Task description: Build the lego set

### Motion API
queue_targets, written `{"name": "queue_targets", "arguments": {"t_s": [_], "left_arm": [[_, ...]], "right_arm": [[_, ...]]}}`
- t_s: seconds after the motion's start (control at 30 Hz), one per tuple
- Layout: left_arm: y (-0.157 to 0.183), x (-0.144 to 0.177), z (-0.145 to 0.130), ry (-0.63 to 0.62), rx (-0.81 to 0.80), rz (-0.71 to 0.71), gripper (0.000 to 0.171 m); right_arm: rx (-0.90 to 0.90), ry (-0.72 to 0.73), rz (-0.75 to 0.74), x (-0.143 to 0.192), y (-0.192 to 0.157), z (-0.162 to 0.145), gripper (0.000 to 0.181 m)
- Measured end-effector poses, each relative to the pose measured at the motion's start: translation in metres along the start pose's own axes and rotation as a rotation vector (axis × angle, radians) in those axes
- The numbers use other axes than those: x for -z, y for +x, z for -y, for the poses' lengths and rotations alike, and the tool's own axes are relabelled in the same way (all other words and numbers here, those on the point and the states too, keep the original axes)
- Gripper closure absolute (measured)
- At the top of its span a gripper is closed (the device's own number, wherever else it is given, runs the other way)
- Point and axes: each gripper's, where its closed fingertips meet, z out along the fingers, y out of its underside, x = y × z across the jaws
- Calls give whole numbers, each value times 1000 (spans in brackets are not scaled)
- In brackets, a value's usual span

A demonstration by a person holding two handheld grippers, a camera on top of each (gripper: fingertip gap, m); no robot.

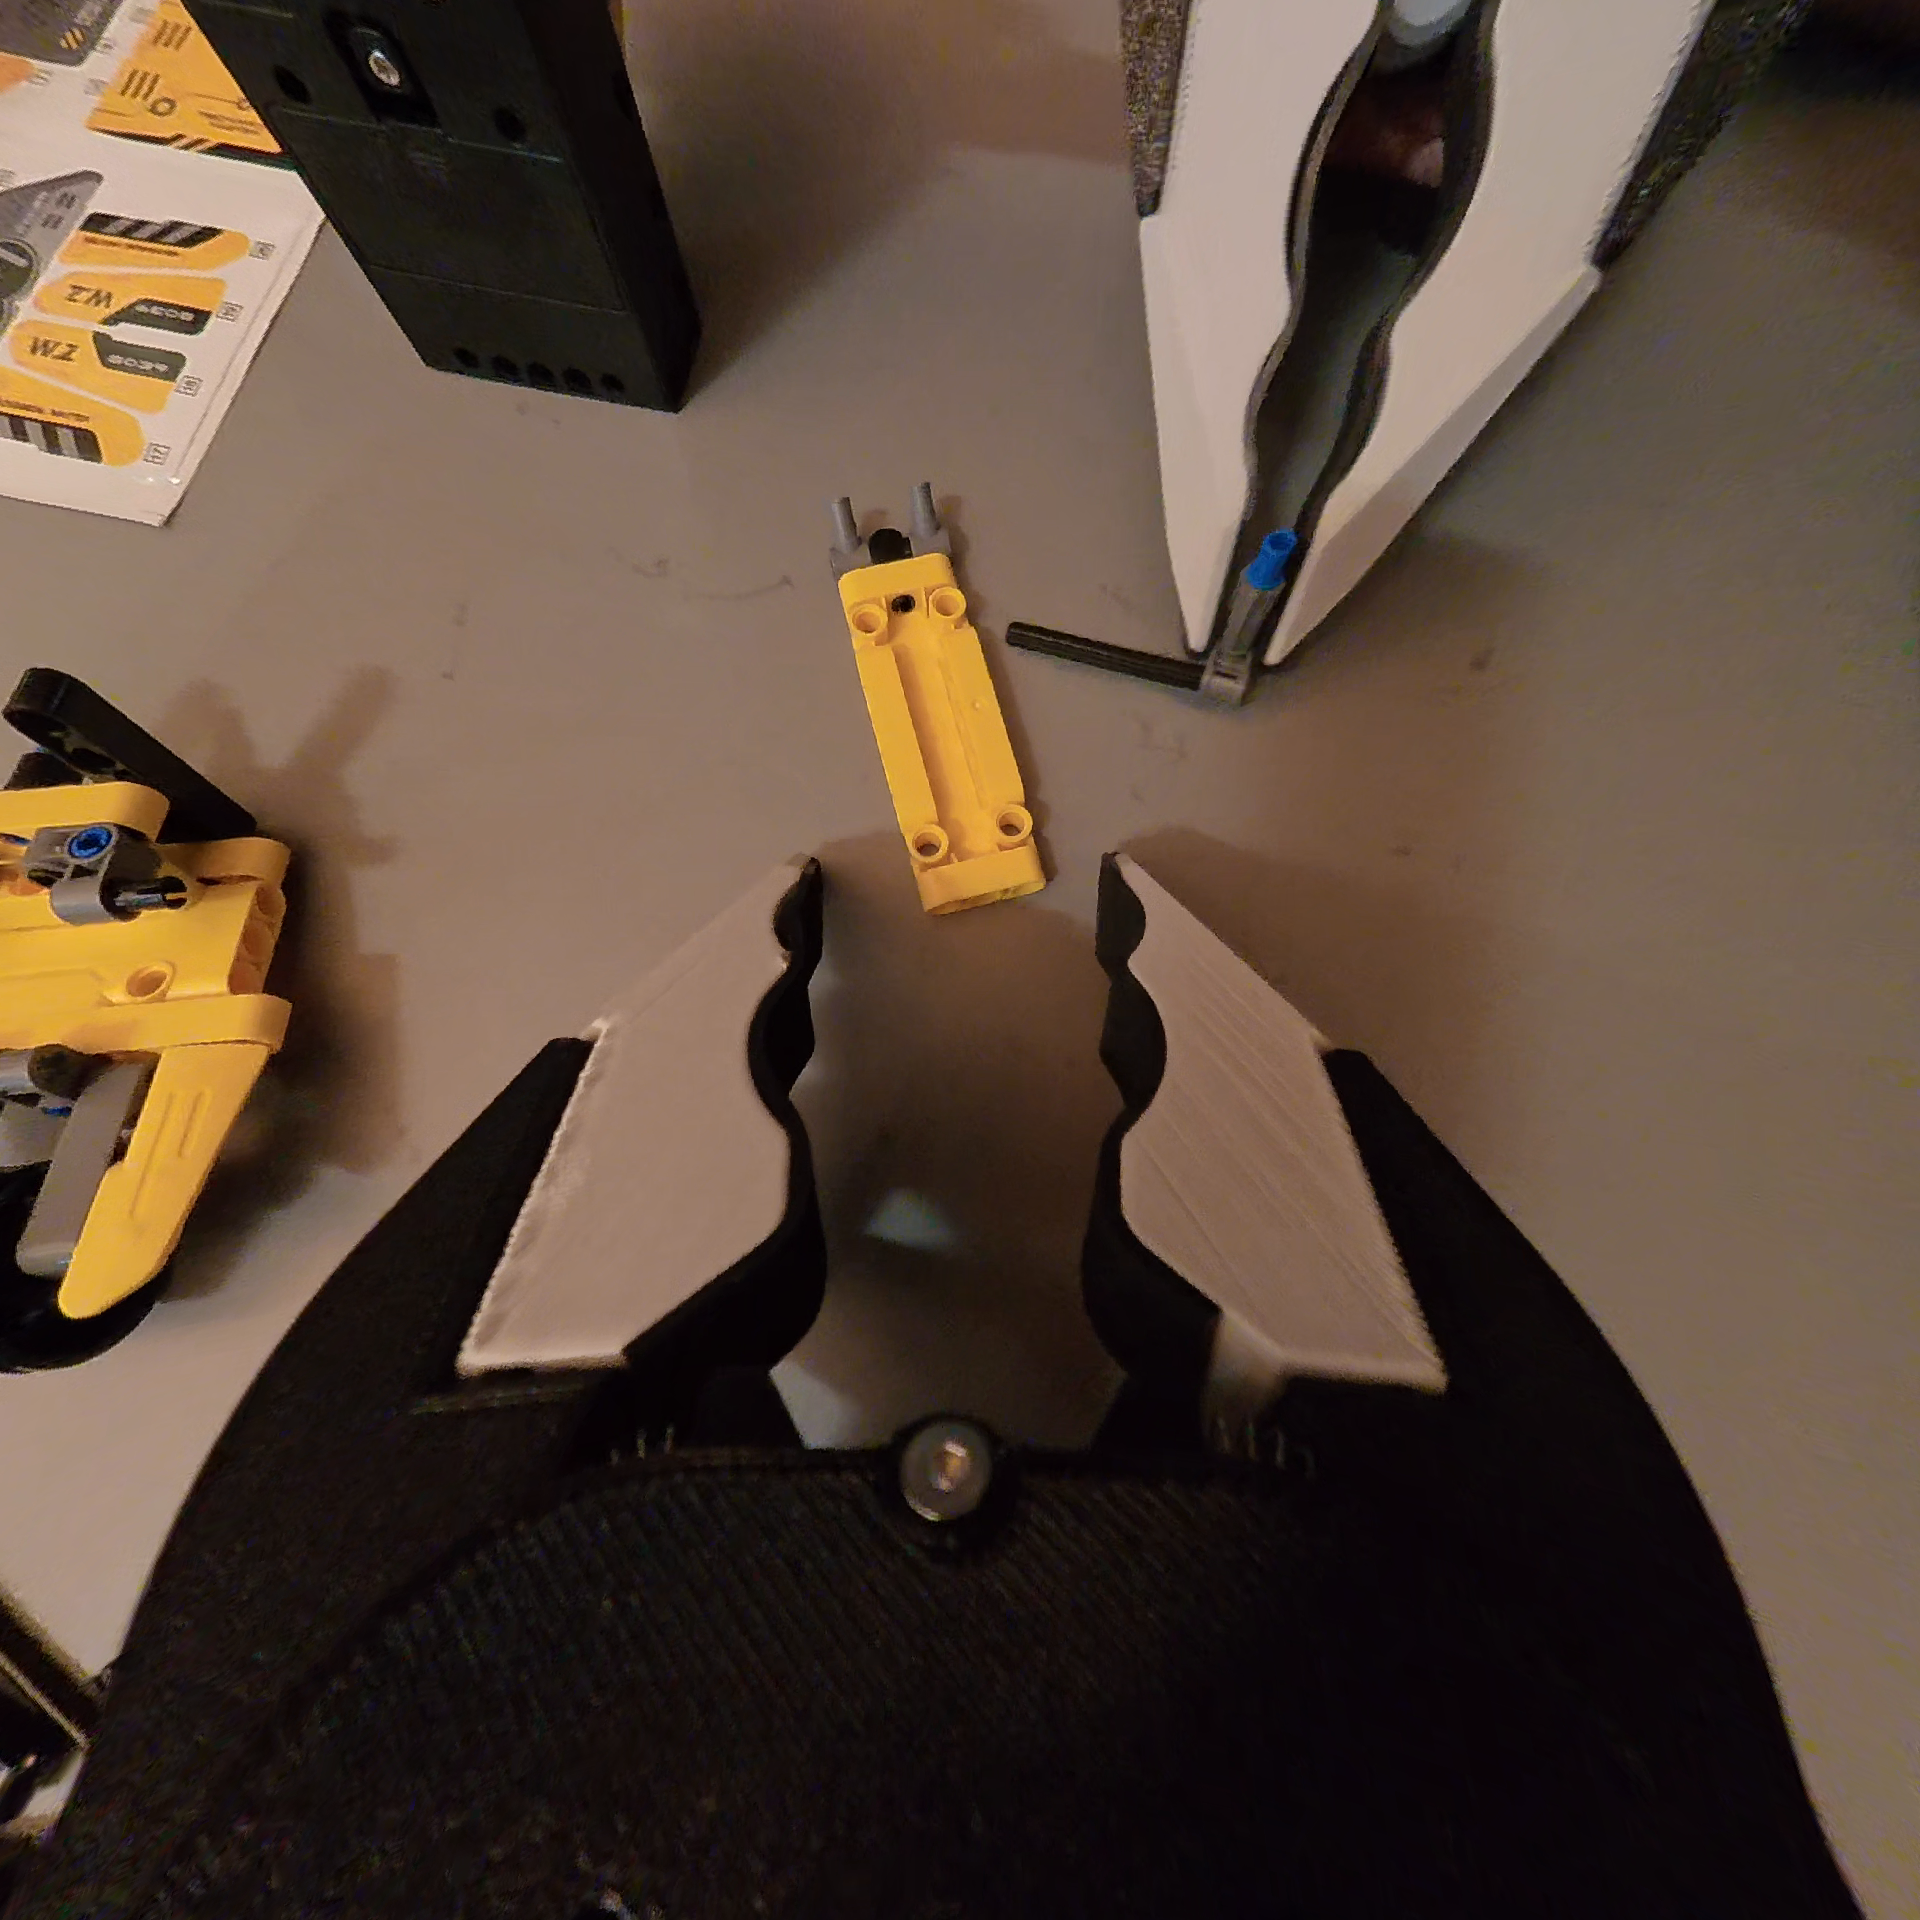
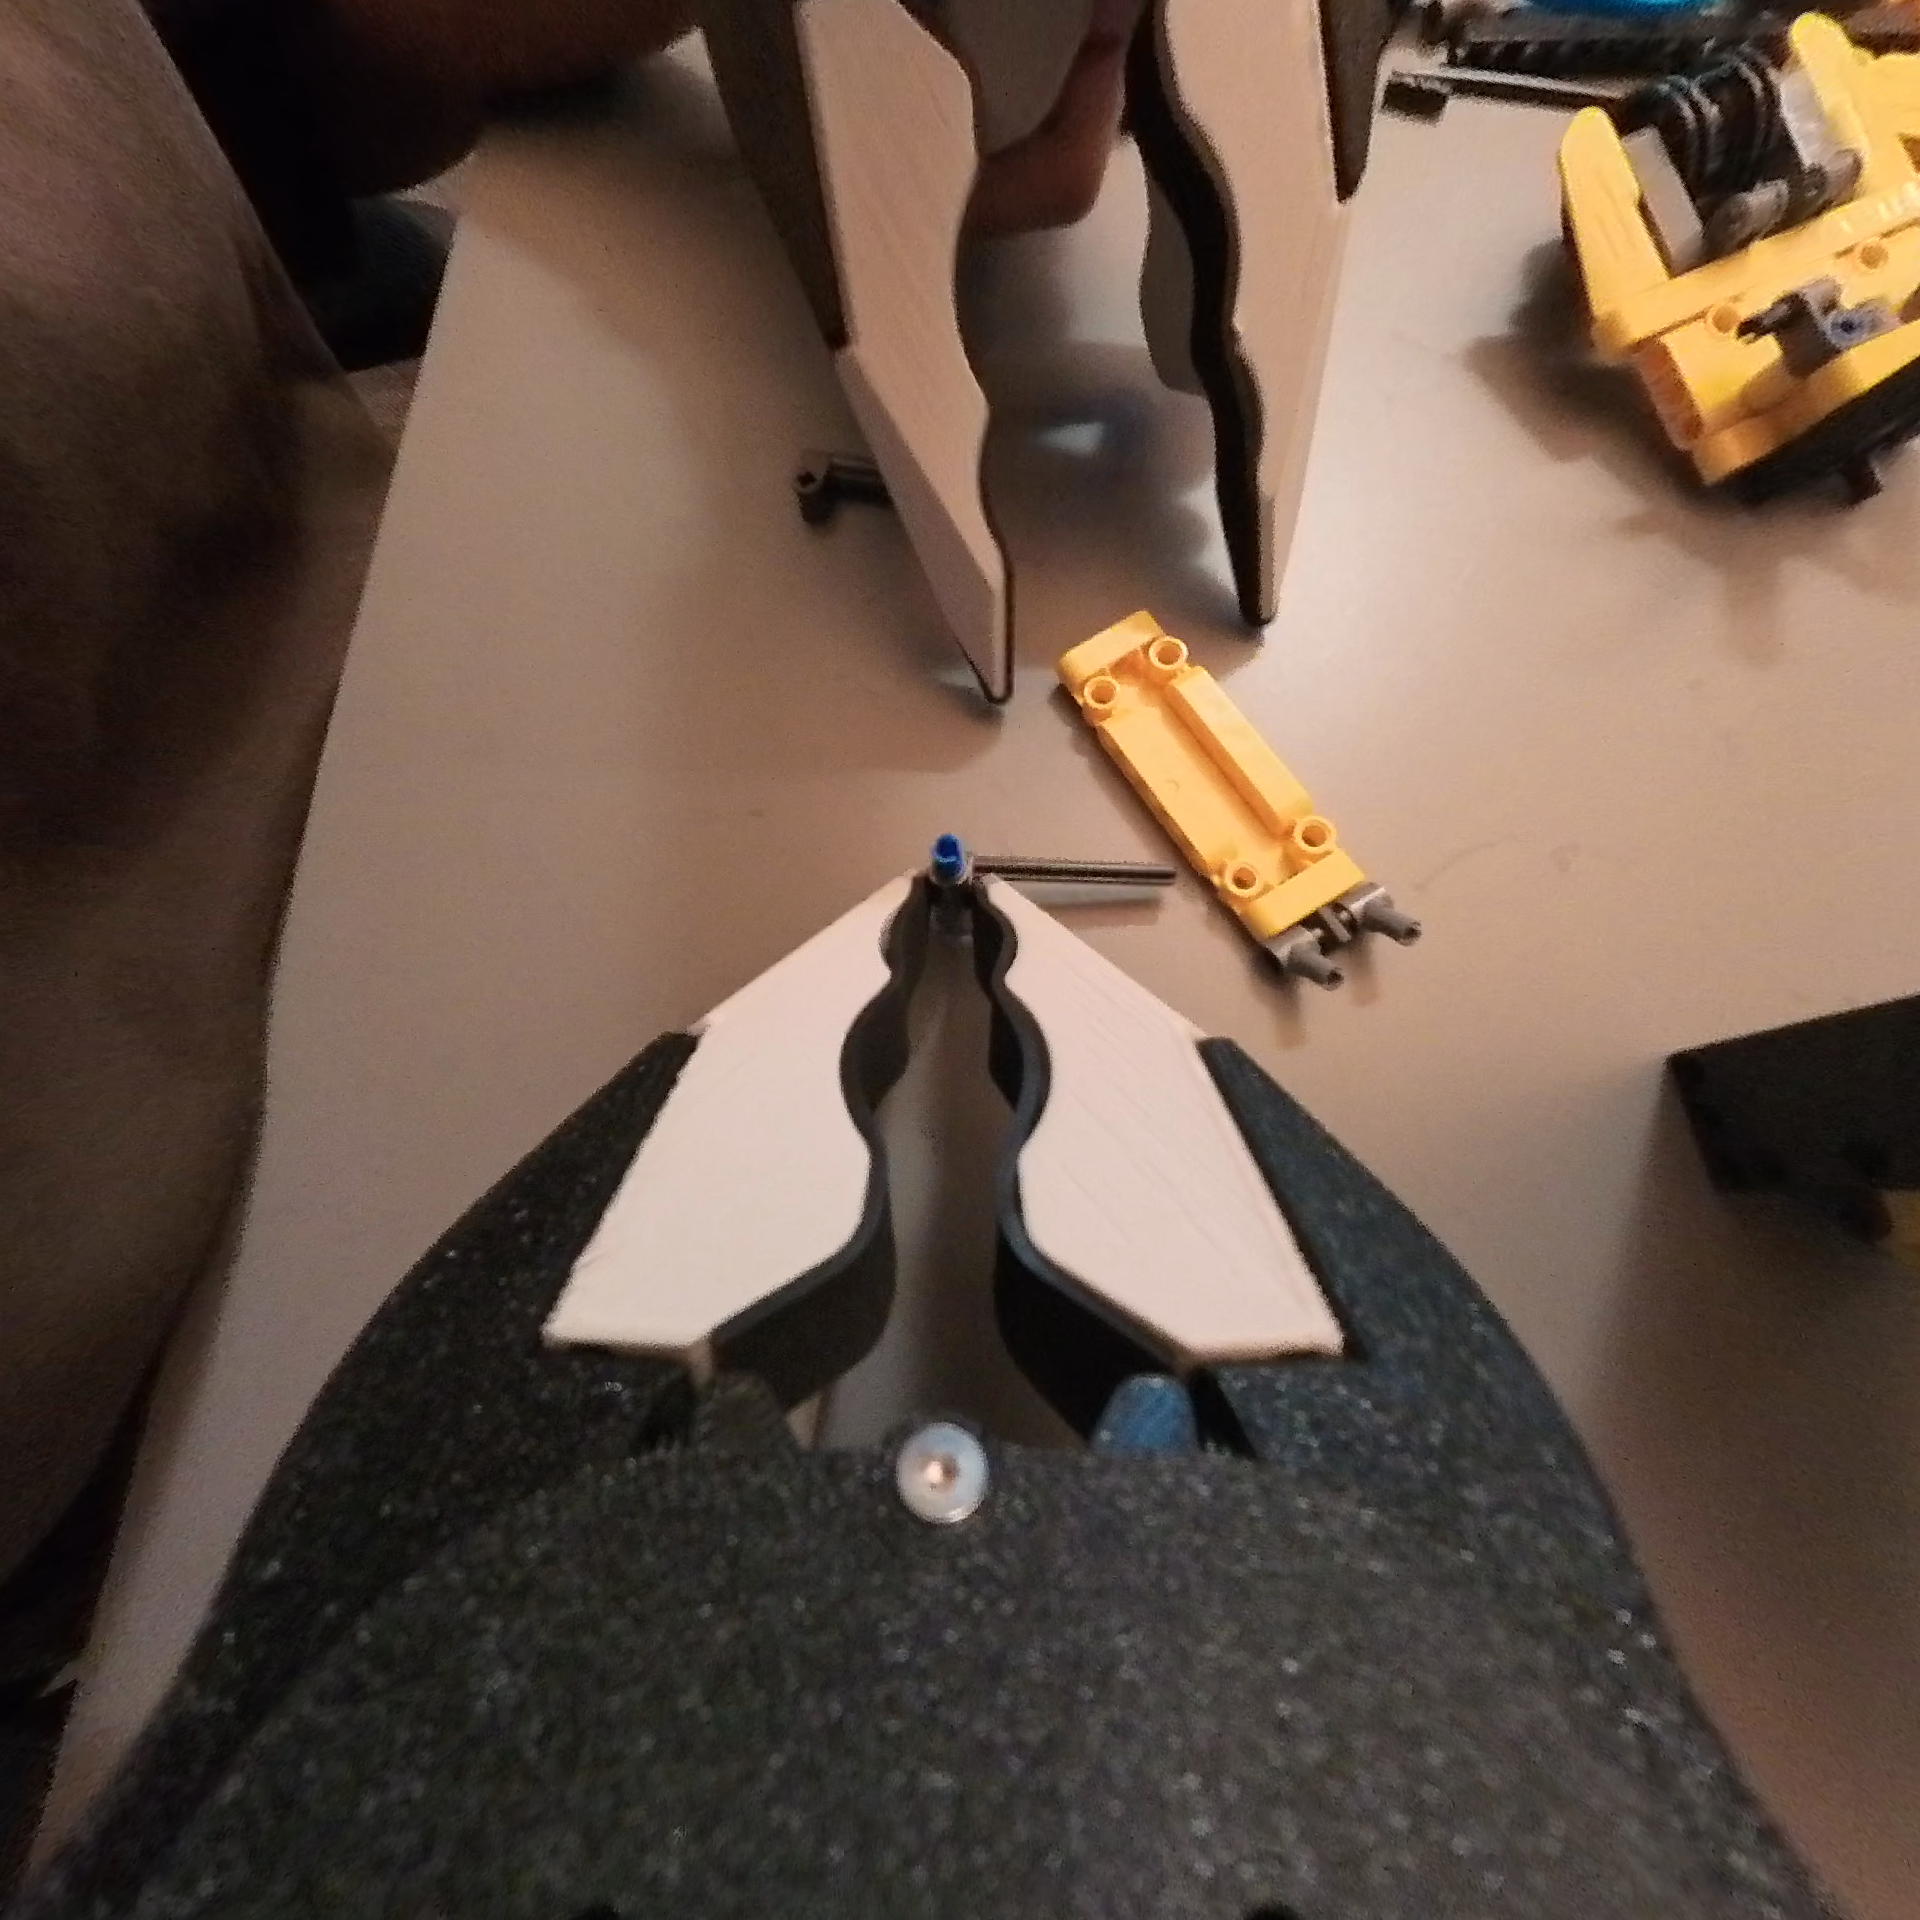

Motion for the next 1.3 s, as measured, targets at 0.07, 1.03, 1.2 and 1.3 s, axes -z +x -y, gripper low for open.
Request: {"name": "queue_targets", "arguments": {"t_s": [0.07,1.03,1.2,1.3], "left_arm": [[-2,0,3,12,-6,18,127],[20,-3,3,4,-150,-42,149],[20,-4,3,3,-143,-47,149],[22,-3,2,3,-150,-56,149]], "right_arm": [[28,29,29,0,-5,6,174],[152,-19,180,-13,-24,4,174],[171,-32,136,-15,-20,2,174],[211,-31,86,-15,-17,1,174]]}}
